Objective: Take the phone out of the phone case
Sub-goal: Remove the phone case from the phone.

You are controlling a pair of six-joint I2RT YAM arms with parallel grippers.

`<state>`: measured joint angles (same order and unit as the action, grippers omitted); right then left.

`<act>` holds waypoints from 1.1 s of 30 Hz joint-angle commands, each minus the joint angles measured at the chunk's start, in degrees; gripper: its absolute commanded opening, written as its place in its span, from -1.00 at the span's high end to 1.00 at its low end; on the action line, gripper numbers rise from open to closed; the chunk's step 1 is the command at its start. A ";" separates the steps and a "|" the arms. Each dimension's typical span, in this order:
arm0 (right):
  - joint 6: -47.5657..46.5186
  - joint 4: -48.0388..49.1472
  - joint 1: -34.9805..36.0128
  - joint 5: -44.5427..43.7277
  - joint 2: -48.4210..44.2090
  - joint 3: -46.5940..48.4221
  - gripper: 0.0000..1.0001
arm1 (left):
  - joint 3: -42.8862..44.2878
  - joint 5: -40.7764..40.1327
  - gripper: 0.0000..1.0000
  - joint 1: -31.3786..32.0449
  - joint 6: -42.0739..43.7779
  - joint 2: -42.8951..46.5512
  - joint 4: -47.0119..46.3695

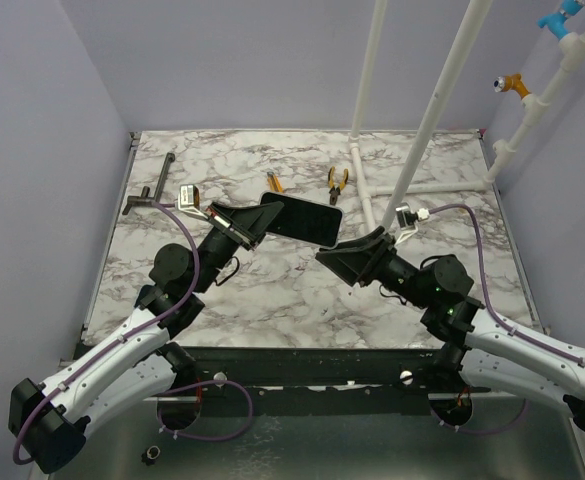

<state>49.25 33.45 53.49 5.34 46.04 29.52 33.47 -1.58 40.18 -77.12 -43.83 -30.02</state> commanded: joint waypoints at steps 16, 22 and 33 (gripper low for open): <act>0.10 4.34 -0.15 2.51 3.87 3.90 0.14 | -0.09 0.97 1.00 -0.12 -2.42 1.73 -4.96; -0.64 4.43 -0.15 2.65 3.67 3.80 0.43 | -0.31 1.01 1.00 -0.11 -2.71 1.75 -4.96; -6.42 6.21 -0.14 2.76 3.01 2.74 0.95 | -1.00 3.66 1.00 -0.09 -4.22 0.63 -5.61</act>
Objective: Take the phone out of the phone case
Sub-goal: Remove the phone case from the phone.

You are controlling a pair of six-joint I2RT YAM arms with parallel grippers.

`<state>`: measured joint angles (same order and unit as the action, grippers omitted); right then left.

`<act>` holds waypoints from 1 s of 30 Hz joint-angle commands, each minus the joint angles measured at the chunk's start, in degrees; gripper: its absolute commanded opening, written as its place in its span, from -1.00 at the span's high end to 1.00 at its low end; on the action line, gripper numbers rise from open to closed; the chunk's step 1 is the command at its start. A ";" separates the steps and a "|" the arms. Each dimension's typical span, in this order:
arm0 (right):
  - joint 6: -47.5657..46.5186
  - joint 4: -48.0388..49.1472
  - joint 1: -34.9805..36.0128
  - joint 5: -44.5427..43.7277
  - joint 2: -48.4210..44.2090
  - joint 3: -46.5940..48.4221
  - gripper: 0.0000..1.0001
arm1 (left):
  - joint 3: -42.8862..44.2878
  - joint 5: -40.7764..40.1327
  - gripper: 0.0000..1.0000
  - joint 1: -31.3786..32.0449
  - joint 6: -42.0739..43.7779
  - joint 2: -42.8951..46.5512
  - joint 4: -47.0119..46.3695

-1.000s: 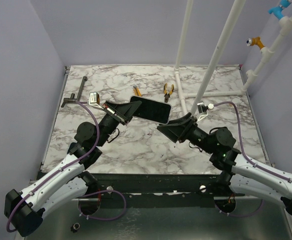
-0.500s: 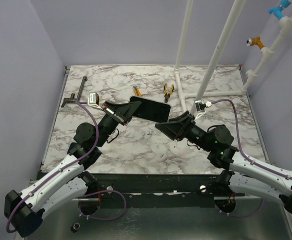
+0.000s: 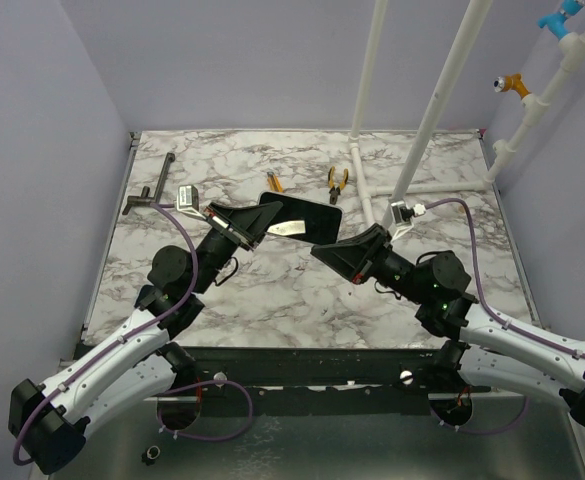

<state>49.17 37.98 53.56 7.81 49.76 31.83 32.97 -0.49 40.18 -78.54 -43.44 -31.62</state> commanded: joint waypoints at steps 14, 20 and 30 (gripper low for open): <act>-23.35 -2.75 -0.21 3.71 -2.14 3.14 0.96 | -0.35 9.78 1.00 -0.12 -8.16 -4.59 -4.77; -23.69 -0.71 -0.21 1.45 -3.46 1.54 0.99 | 0.86 13.58 1.00 -0.11 -8.05 -6.51 -5.83; -28.69 -0.70 -0.21 1.45 -4.17 1.63 0.99 | 0.64 18.60 1.00 -0.12 -10.24 -9.15 -10.14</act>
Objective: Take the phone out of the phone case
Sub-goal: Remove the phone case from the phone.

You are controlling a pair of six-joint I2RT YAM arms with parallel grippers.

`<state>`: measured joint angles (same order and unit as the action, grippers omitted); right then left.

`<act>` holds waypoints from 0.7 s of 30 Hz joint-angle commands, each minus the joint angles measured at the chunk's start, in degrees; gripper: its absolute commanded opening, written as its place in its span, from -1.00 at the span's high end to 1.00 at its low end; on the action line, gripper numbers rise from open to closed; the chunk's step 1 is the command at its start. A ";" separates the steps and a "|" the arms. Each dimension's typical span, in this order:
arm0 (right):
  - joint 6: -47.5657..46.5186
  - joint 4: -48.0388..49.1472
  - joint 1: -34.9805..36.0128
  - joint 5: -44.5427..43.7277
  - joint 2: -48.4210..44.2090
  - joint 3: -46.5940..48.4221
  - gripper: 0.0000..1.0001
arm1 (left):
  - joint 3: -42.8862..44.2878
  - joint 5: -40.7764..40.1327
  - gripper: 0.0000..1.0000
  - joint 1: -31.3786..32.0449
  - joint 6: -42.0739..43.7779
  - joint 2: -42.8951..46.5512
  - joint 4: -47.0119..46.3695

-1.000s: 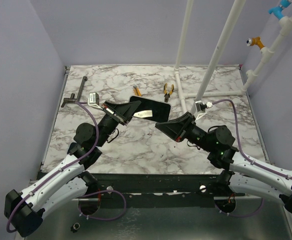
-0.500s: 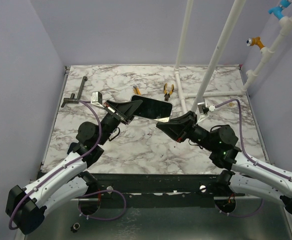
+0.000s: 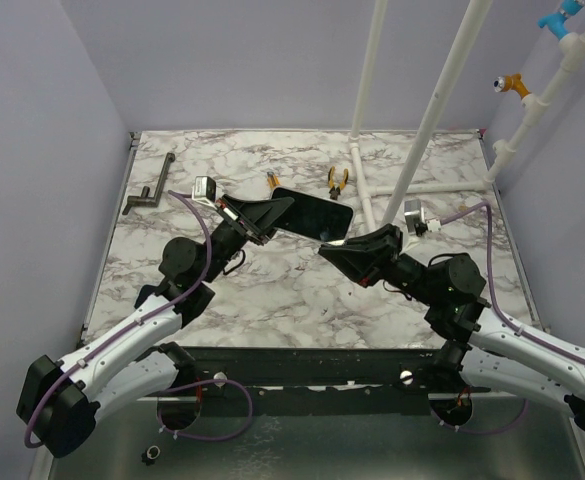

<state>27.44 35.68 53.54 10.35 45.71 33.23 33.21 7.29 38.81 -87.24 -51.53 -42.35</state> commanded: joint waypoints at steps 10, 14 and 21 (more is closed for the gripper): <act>-12.82 -1.26 -0.19 -0.67 -1.41 2.55 0.99 | 0.36 12.65 1.00 1.21 -2.88 -2.63 -0.61; -15.80 -2.53 -0.19 -0.61 -1.88 3.30 0.99 | 1.13 14.26 1.00 1.16 -3.02 -3.79 -0.63; -19.86 -4.58 -0.19 -0.91 -2.38 4.28 1.00 | 1.54 15.36 1.00 1.17 -3.15 -4.87 -0.89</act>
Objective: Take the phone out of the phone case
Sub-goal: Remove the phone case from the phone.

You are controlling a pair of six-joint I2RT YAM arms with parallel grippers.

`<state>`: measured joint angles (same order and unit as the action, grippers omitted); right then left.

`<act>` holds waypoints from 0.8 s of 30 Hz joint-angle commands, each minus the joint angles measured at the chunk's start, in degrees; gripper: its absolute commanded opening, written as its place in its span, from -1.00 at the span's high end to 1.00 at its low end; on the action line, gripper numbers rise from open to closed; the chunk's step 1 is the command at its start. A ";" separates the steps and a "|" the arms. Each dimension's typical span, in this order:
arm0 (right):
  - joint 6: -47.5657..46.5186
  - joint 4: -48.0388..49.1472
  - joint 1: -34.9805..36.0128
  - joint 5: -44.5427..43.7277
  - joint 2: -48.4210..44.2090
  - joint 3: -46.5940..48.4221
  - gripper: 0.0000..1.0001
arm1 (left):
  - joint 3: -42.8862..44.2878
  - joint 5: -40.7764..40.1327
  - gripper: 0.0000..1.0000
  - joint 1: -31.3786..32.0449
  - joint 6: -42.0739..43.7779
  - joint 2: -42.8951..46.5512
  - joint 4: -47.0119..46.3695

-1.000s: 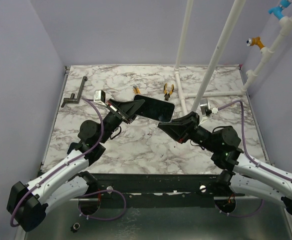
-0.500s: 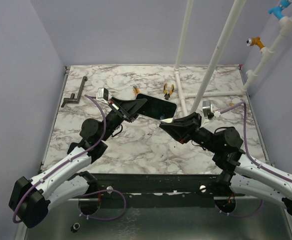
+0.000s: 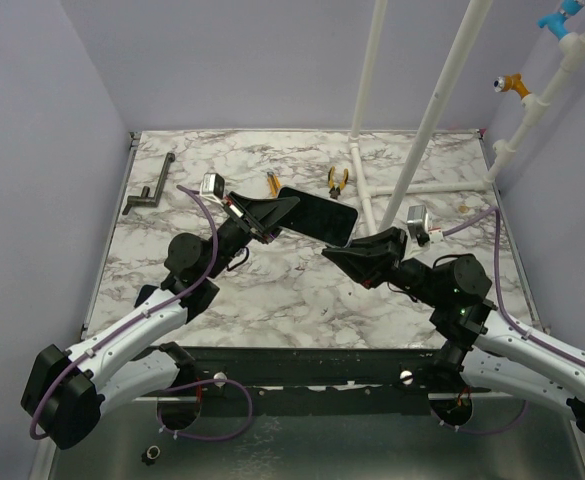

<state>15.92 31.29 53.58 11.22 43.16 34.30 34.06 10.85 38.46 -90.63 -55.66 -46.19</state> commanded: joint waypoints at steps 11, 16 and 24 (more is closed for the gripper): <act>-13.73 -3.48 -0.22 -1.48 0.26 5.13 0.99 | 0.94 13.23 1.00 1.53 0.27 -1.73 2.70; -15.32 -4.80 -0.23 -1.21 0.26 5.99 0.99 | 0.87 13.56 1.00 1.57 0.11 -1.82 2.60; -19.59 -6.49 -0.23 -0.10 0.18 6.40 1.00 | 0.74 13.76 1.00 1.46 -0.66 -2.10 1.51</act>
<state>4.67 24.27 53.69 13.10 42.94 38.35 34.94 12.27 38.22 -91.94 -56.84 -48.34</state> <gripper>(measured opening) 0.156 0.149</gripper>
